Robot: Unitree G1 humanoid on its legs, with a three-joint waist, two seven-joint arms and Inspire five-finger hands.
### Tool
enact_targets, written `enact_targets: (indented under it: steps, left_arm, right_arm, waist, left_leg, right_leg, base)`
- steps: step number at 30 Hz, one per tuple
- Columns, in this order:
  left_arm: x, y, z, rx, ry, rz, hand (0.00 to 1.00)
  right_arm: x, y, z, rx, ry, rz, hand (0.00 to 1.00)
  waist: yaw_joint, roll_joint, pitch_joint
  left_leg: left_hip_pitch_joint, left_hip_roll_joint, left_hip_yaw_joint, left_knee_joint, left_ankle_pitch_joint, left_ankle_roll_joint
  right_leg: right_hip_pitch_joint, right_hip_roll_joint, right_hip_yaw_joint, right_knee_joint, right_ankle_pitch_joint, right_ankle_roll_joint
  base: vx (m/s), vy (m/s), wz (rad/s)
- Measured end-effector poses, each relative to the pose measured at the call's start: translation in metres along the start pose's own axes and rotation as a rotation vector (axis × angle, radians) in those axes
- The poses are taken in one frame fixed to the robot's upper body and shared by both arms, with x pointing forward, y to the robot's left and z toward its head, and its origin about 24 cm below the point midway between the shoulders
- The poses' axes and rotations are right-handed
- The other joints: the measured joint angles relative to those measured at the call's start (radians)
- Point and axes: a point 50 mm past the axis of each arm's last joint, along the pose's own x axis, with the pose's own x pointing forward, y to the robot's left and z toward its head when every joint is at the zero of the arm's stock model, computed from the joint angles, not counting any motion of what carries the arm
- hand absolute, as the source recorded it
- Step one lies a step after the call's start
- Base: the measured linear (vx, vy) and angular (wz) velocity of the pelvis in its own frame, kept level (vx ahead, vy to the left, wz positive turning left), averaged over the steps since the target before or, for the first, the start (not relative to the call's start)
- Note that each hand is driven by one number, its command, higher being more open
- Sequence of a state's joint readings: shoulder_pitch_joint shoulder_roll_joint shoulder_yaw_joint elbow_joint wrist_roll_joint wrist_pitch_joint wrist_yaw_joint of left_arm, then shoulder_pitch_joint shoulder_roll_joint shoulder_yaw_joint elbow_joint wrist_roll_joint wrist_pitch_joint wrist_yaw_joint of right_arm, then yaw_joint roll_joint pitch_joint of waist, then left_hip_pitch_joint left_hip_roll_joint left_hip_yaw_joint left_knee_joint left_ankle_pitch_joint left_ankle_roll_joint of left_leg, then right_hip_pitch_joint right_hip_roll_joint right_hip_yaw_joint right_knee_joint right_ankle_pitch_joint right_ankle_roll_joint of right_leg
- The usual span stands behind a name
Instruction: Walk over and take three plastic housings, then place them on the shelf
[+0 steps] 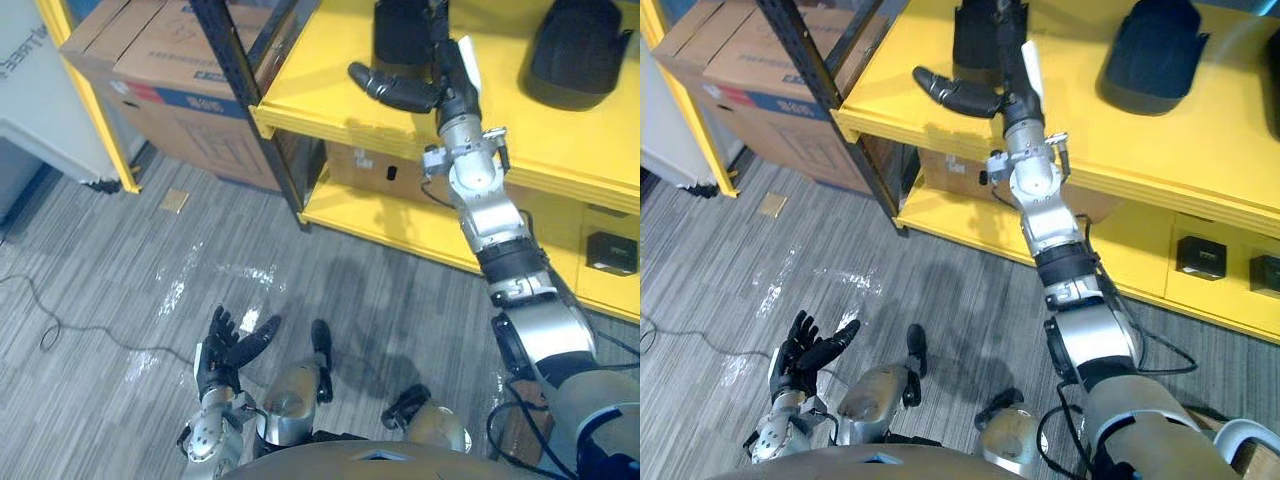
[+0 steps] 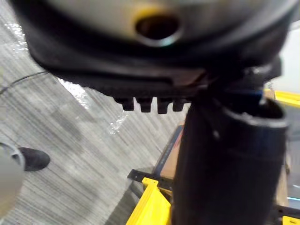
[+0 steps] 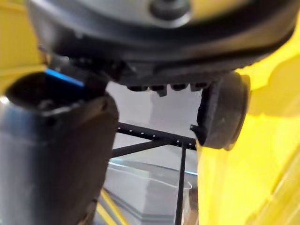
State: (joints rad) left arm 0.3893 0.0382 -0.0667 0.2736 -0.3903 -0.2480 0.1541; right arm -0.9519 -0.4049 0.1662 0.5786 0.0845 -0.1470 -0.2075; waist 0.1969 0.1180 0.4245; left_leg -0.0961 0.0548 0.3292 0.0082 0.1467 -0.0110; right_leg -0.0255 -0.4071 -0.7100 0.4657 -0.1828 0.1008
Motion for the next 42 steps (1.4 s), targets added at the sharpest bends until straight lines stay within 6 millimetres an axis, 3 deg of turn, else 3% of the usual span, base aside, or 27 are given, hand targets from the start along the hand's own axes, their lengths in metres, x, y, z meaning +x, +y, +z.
enact_targets:
  steps: [3, 8, 12, 16, 21, 28, 33, 42]
  left_arm:
    - [0.000, -0.009, -0.003, 0.005, 0.019, -0.050, 1.00]
    - [0.002, -0.014, -0.008, 0.013, 0.039, -0.081, 1.00]
    - [0.004, -0.024, -0.009, 0.014, 0.044, -0.126, 1.00]
    - [0.003, -0.026, -0.010, 0.016, 0.048, -0.132, 1.00]
    - [0.003, -0.028, -0.011, 0.018, 0.054, -0.139, 1.00]
    - [0.001, -0.032, -0.013, 0.022, 0.063, -0.158, 1.00]
    - [0.006, -0.038, -0.012, 0.029, 0.063, -0.174, 1.00]
    - [0.007, -0.039, -0.012, 0.004, 0.070, -0.173, 1.00]
  right_arm:
    - [0.003, -0.015, 0.001, -0.030, -0.003, -0.076, 1.00]
    - [0.006, -0.021, 0.003, -0.053, -0.026, -0.134, 1.00]
    - [0.016, -0.025, 0.029, -0.112, -0.162, -0.164, 1.00]
    - [0.019, -0.025, 0.037, -0.110, -0.196, -0.165, 1.00]
    - [0.022, -0.024, 0.028, -0.107, -0.102, -0.115, 1.00]
    - [0.022, -0.022, -0.007, -0.187, 0.124, -0.051, 1.00]
    - [0.038, -0.031, 0.009, -0.229, 0.116, -0.061, 1.00]
    - [0.040, -0.037, 0.006, -0.239, 0.147, -0.025, 1.00]
  waist:
    - [0.004, 0.018, 0.021]
    - [0.008, 0.027, 0.026]
    - [0.005, 0.057, 0.044]
    - [0.010, 0.059, 0.046]
    - [0.014, 0.061, 0.046]
    - [0.023, 0.065, 0.048]
    - [0.030, 0.091, 0.059]
    - [0.040, 0.091, 0.059]
  left_leg:
    - [-0.005, -0.013, 0.006, 0.005, 0.000, 0.000]
    - [-0.013, -0.011, 0.021, 0.015, 0.001, 0.002]
    - [-0.016, -0.003, 0.019, 0.028, 0.002, 0.001]
    - [-0.016, 0.001, 0.017, 0.033, 0.002, 0.001]
    - [-0.016, 0.003, 0.017, 0.033, 0.001, 0.000]
    - [-0.019, 0.002, 0.008, 0.034, 0.002, -0.001]
    - [-0.021, 0.004, 0.005, 0.041, 0.003, -0.003]
    - [-0.030, 0.006, -0.004, 0.042, 0.005, -0.004]
  right_leg:
    - [-0.024, -0.028, 0.013, 0.043, -0.019, 0.000]
    - [-0.057, -0.044, 0.034, 0.087, -0.040, -0.010]
    - [-0.063, -0.047, 0.035, 0.114, -0.060, -0.019]
    - [-0.064, -0.048, 0.034, 0.127, -0.072, -0.022]
    - [-0.065, -0.048, 0.032, 0.133, -0.080, -0.023]
    - [-0.062, -0.049, 0.026, 0.137, -0.084, -0.022]
    - [-0.062, -0.053, 0.023, 0.147, -0.089, -0.026]
    - [-0.060, -0.051, 0.008, 0.146, -0.089, -0.027]
  base:
    - [-0.01, 0.001, -0.02]
    - [-0.01, -0.044, -0.10]
    - [-0.01, -0.077, -0.01]
    - [0.00, -0.063, 0.01]
    - [0.00, -0.049, 0.00]
    - [0.00, -0.037, 0.04]
    - [-0.01, -0.020, 0.01]
    - [-0.01, -0.029, 0.03]
